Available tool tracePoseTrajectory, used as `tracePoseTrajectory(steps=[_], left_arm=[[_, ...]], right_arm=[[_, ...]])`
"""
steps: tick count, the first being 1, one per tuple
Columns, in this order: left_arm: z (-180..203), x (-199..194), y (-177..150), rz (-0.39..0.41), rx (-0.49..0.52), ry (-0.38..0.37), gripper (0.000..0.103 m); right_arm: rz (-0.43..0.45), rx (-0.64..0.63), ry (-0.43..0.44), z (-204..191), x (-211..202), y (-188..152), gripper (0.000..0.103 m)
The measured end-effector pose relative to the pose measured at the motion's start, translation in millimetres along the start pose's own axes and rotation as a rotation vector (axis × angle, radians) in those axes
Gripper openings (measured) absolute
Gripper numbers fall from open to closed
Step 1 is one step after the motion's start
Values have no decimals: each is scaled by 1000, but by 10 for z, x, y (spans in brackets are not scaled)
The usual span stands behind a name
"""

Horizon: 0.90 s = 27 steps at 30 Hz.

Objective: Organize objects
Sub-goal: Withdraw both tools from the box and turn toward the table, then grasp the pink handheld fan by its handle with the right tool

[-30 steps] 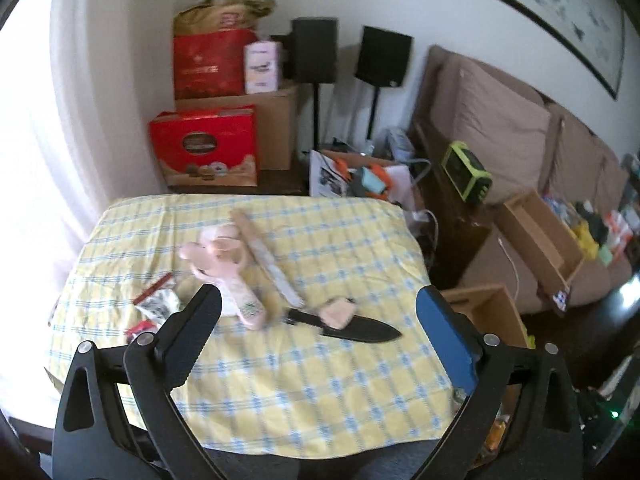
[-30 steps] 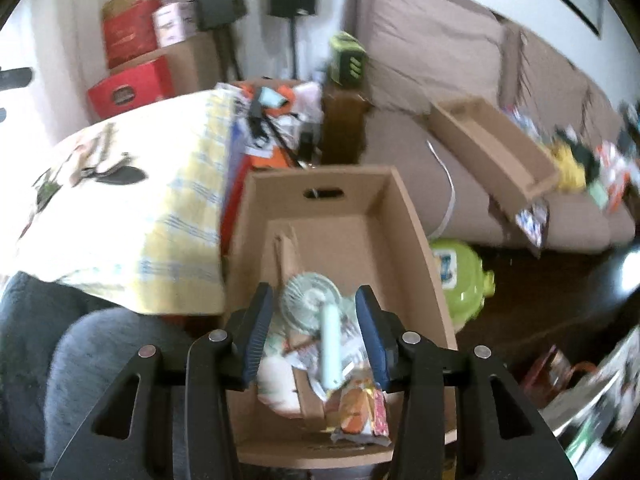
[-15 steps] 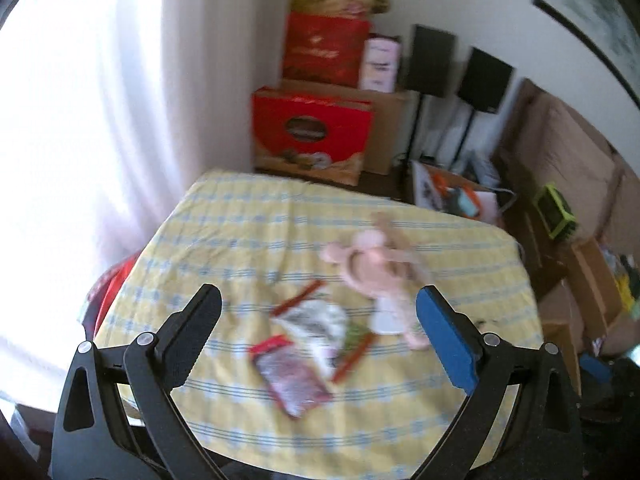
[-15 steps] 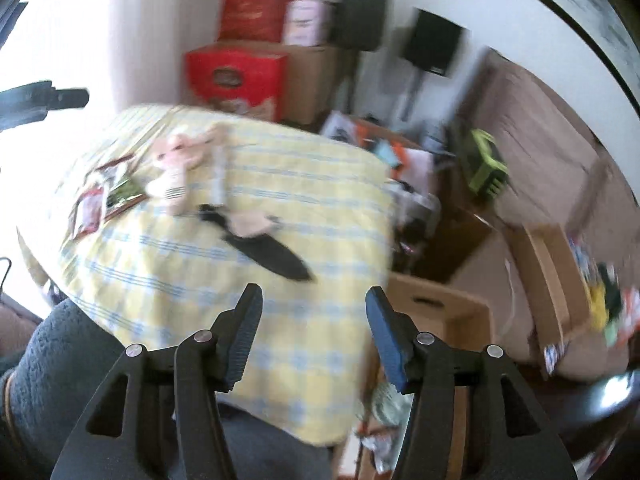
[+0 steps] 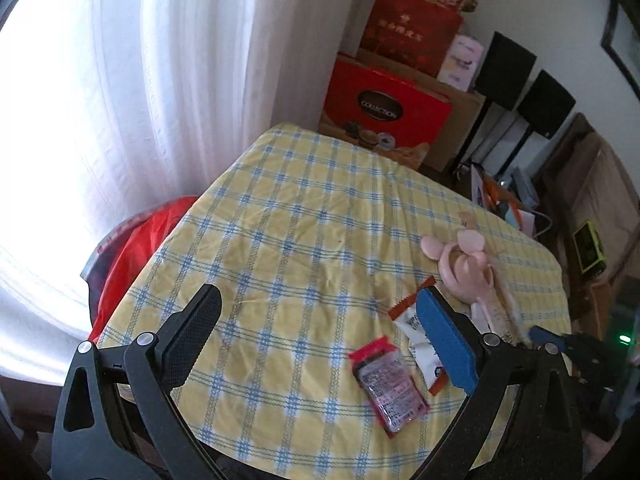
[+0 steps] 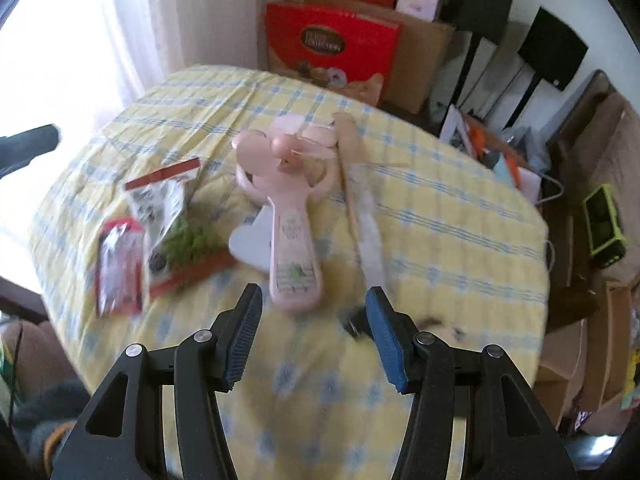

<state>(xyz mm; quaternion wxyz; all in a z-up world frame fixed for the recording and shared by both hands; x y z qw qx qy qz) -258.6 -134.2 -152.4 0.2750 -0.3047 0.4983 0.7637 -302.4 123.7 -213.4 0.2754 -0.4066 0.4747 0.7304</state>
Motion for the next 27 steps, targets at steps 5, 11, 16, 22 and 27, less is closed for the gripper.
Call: tracePoseTrajectory(steps=[5, 11, 16, 22, 27], left_arm=[[-137, 21, 40, 3, -40, -17, 98], [-183, 59, 31, -10, -53, -32, 98], [-200, 69, 32, -14, -74, -66, 98], [-182, 18, 40, -8, -70, -75, 98], [-188, -29, 56, -7, -101, -145, 98]], right_arm=[[-8, -22, 10, -190, 150, 158, 55], [-10, -69, -22, -331, 166, 128, 55], [-12, -82, -29, -304, 112, 8, 33], [55, -40, 1, -240, -190, -57, 33], [67, 156, 270, 32, -453, -182, 33]])
Point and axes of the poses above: each gripper's, at about its wrist camera, not at the fingertips, and x roughly the way its jaws point, z to its right, y to its top, the point moved 1 cm from there along x, roughly the way its jaws point, and after that the axes turned 7 degrees about -y, right-handed, at the moved point
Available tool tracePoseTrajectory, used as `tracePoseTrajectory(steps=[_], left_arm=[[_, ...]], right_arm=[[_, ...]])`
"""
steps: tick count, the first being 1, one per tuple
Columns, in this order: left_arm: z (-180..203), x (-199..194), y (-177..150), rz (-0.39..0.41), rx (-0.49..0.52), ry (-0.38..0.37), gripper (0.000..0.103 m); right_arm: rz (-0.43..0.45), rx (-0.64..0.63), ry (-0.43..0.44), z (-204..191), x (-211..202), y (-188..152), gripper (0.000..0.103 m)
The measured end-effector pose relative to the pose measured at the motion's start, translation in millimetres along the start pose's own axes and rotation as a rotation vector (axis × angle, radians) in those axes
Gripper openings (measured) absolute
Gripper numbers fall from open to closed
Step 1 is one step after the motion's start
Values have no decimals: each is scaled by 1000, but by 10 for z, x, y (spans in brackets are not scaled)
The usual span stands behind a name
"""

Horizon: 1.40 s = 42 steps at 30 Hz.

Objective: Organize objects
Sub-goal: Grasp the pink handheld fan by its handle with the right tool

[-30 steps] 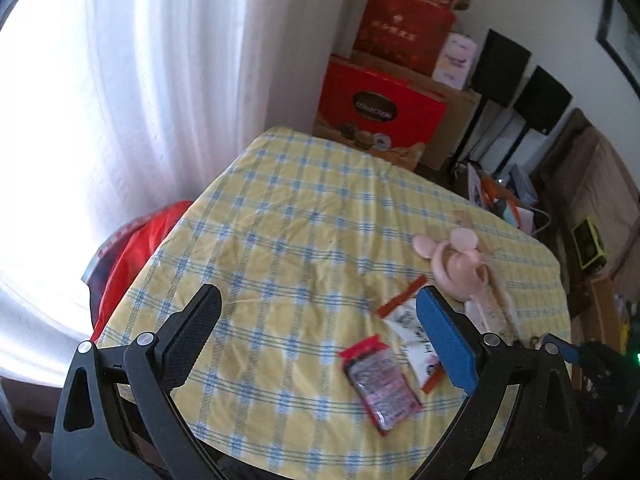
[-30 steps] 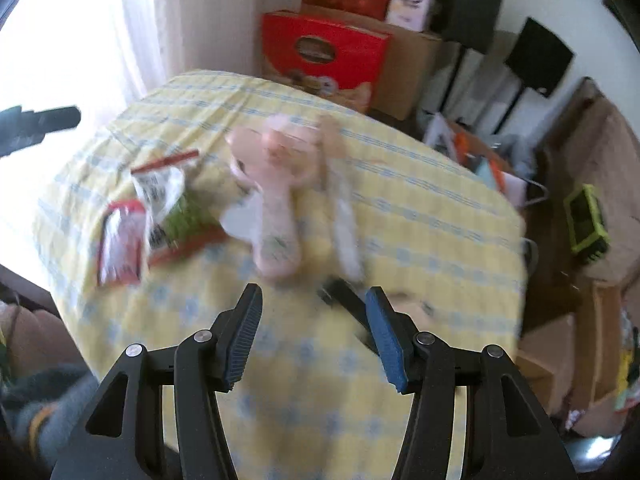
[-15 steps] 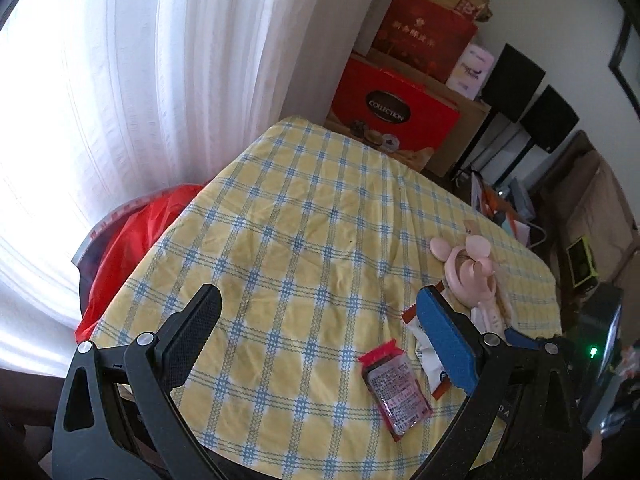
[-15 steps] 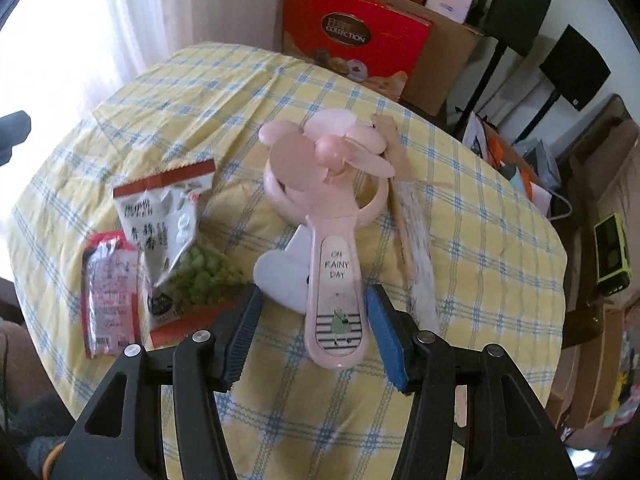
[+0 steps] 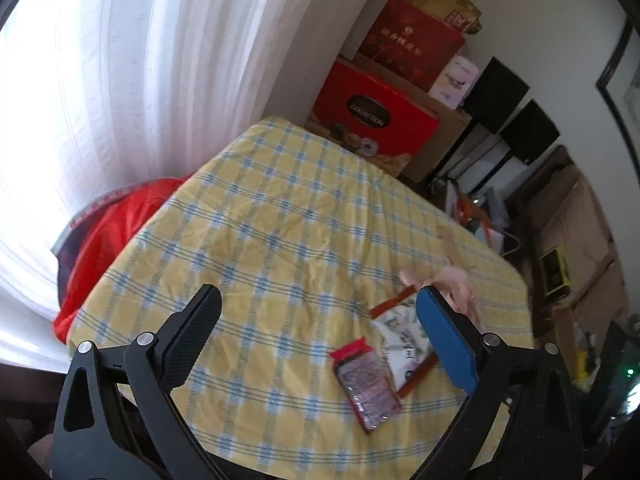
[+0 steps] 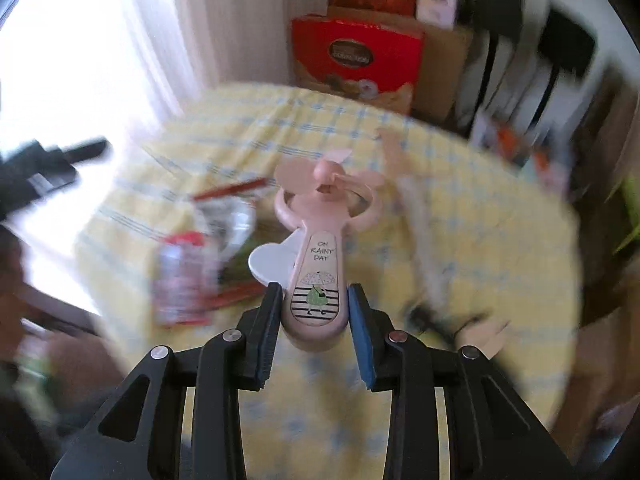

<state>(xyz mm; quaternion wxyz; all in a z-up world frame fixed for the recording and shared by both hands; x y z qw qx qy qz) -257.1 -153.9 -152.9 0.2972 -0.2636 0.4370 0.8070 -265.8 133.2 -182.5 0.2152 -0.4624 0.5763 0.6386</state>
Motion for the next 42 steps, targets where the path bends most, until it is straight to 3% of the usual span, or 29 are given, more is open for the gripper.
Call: tracePoseTrajectory(steps=[5, 10, 12, 16, 18, 19, 26, 29, 34, 42], left_arm=[[98, -87, -1, 10, 22, -16, 98], [220, -223, 4, 36, 34, -61, 98], [286, -247, 3, 35, 45, -73, 98], [472, -279, -40, 26, 96, -77, 98], [587, -294, -72, 23, 124, -81, 98], [648, -294, -90, 18, 139, -87, 98], [1346, -117, -418, -94, 373, -115, 98], [1650, 90, -640, -167, 441, -138, 98], [2019, 442, -1091, -237, 529, -69, 98], [2042, 828, -1334, -298, 430, -126, 98]], right_arm=[[-8, 43, -53, 101, -227, -255, 33], [-30, 302, 220, 466, -374, -649, 33], [-43, 376, 259, 605, -368, -798, 33], [-75, 327, 25, 633, -358, -956, 33], [-77, 296, -28, 592, -357, -993, 29], [-80, 279, -40, 555, -352, -1005, 24], [-82, 211, -145, 436, -372, -1110, 25], [-75, 195, -181, 465, -415, -1215, 42], [-51, 157, -229, 382, -398, -1271, 43], [-54, 117, -270, 331, -277, -1323, 42]])
Point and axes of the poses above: each gripper's, at about its wrist camera, not at the fingertips, and x roughly the way its jaws point, z to its right, y to its top, the point moved 1 cm from there along x, roughly the way its jaws point, and after that the axes turned 7 degrees about -y, right-handed, at the moved point
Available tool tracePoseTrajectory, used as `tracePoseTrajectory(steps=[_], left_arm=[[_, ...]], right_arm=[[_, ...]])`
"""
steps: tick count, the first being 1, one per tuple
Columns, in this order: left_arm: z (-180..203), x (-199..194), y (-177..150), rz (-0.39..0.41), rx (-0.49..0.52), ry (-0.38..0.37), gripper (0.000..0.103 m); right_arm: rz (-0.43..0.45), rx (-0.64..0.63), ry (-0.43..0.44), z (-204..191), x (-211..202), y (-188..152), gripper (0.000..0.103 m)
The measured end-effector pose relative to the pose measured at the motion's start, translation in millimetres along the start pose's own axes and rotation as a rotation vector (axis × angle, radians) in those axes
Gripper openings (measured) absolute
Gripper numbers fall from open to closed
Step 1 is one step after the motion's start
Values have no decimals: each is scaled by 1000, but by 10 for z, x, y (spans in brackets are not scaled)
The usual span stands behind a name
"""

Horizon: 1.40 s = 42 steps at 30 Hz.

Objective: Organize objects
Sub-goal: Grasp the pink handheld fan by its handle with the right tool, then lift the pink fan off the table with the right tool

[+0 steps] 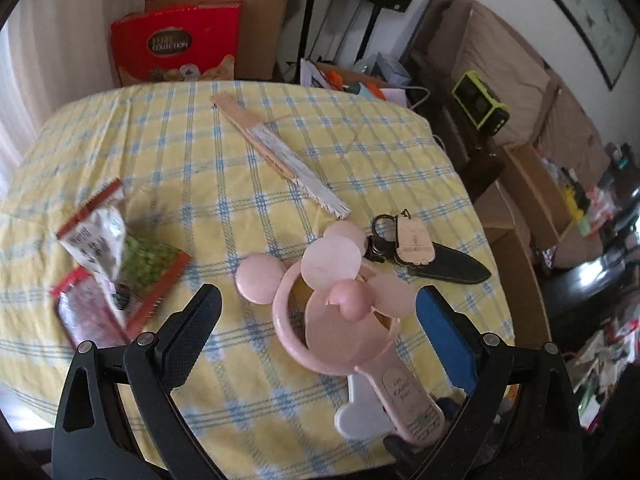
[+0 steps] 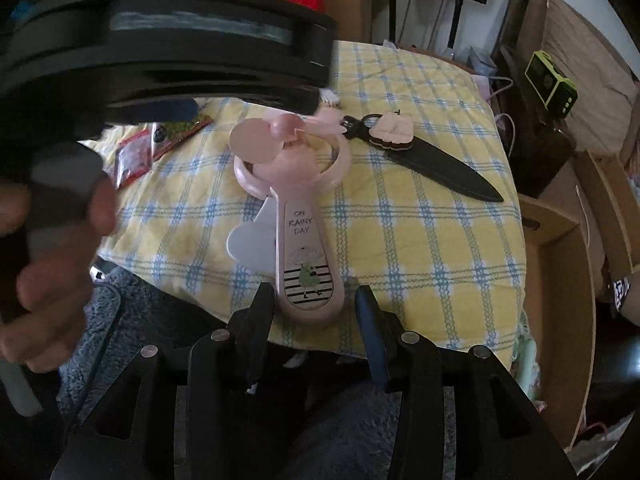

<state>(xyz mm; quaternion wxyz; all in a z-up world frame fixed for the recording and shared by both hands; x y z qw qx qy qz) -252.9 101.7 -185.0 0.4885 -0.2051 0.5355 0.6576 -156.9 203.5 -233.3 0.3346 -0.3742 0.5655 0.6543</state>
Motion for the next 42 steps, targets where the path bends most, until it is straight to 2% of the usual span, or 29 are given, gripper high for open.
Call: tracePoseTrajectory(steps=[2, 5, 7, 11, 14, 15, 16, 30, 42], left_arm=[[-12, 75, -28, 0, -14, -8, 97], [-14, 171, -56, -8, -33, -37, 90], [7, 216, -51, -11, -27, -26, 82], [64, 236, -65, -1, 1, 1, 77], [93, 259, -68, -8, 18, 14, 64], [101, 267, -73, -4, 26, 32, 57], [99, 266, -76, 3, 30, 43, 55], [34, 246, -67, 7, 2, 13, 55], [23, 222, -64, 1, -4, 18, 55]], right_arm=[[13, -4, -16, -10, 8, 0, 40], [28, -14, -20, -32, 21, 5, 34], [34, -19, -23, -46, 27, 13, 34], [43, -34, -39, -94, 29, 21, 33], [47, -30, -42, -92, 35, 35, 34], [48, -30, -46, -94, 38, 41, 34], [49, -31, -48, -98, 40, 44, 33], [63, -48, -68, -138, 49, 54, 33], [67, -53, -67, -146, 34, 57, 33]])
Point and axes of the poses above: each gripper's, at about its wrist camera, not at the fingertips, and x roughly the way its jaws point, z to its right, y to its top, the point moved 1 cm from there along x, roughly the way its jaws point, and after that the axes turned 7 degrees about -y, right-handed, at the moved point
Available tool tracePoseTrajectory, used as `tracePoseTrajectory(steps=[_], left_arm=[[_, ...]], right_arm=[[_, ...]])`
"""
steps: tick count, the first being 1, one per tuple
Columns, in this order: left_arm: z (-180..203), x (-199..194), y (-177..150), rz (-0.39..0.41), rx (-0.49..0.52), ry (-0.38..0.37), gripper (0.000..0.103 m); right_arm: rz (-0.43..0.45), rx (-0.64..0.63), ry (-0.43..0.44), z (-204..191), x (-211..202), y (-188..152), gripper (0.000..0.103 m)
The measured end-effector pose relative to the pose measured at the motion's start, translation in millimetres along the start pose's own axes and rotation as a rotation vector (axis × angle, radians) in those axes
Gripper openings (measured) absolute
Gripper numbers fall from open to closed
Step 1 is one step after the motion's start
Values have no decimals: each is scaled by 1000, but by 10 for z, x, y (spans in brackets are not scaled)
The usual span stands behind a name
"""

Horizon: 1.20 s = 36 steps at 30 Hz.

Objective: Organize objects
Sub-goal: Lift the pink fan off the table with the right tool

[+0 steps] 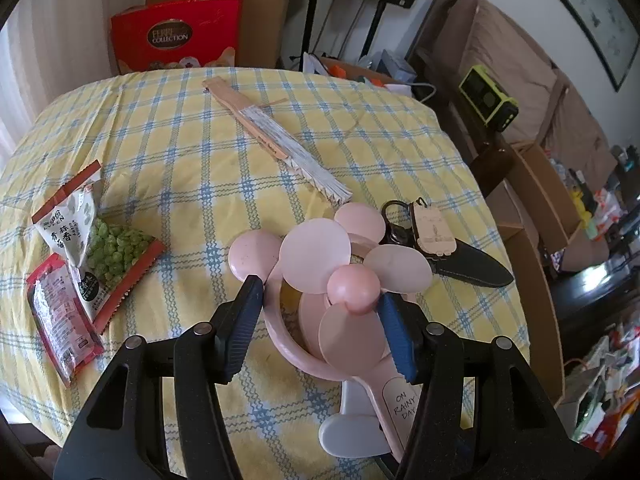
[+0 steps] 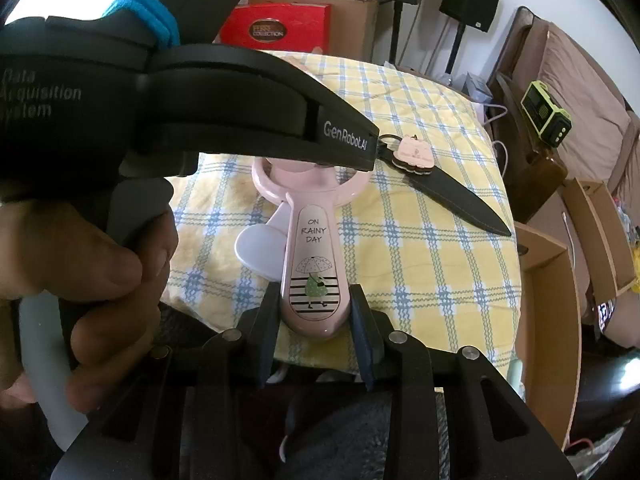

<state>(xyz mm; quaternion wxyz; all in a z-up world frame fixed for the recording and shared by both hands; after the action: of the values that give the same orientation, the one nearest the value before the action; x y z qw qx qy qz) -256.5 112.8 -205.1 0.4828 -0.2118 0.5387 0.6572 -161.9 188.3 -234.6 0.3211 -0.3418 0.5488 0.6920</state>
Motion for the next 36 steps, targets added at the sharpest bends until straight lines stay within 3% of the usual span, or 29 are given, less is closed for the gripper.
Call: tracePoseTrajectory(steps=[36], left_arm=[[113, -509, 69, 66, 1, -4, 55]], right_arm=[[101, -21, -43, -121, -481, -14, 33]])
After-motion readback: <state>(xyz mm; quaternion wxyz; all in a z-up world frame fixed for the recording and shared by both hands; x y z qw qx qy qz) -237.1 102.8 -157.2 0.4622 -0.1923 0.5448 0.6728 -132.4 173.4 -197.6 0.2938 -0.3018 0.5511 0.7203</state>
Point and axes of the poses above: each gripper's, at about its wrist camera, not at the fingertips, and x roughly the way its jaws point, z to its right, y to its top, the point moved 1 cm from there along x, roughly the way its jaws point, and after that the axes turned 7 degrees about -y, right-handed, at the moved point
